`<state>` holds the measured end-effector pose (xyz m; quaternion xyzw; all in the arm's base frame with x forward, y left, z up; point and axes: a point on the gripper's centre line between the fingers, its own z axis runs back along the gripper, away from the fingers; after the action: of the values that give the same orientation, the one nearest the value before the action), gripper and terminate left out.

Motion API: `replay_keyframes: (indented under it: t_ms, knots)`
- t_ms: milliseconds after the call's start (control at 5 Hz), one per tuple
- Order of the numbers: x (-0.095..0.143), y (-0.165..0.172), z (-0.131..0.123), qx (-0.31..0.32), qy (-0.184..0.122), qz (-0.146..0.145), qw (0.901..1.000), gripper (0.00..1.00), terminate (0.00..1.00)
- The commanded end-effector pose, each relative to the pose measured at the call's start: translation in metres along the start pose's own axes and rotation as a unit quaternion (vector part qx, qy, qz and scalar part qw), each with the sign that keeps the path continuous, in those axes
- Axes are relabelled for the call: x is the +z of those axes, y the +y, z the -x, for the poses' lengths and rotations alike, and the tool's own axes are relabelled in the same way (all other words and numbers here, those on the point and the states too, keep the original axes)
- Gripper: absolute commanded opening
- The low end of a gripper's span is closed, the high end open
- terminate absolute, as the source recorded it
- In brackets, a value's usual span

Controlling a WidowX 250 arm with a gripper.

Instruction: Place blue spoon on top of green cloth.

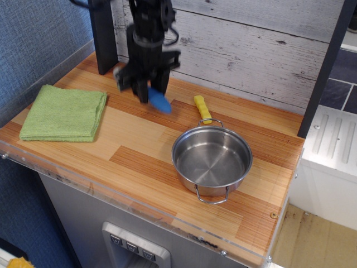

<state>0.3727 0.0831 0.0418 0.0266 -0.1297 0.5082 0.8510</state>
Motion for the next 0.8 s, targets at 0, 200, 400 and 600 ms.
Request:
replay_keyframes:
  t_ms: [0,200,400,600]
  knots:
    - [0.066,0.025,-0.010,0.001,-0.048,0.030,0.9984,0.00,0.00]
    - [0.073,0.056,-0.014,0.007,-0.058,0.020,0.9981,0.00,0.00]
    - [0.068,0.083,-0.025,0.008,-0.066,0.004,0.9978,0.00,0.00]
    - [0.058,0.105,-0.037,0.014,-0.073,-0.011,0.9972,0.00,0.00]
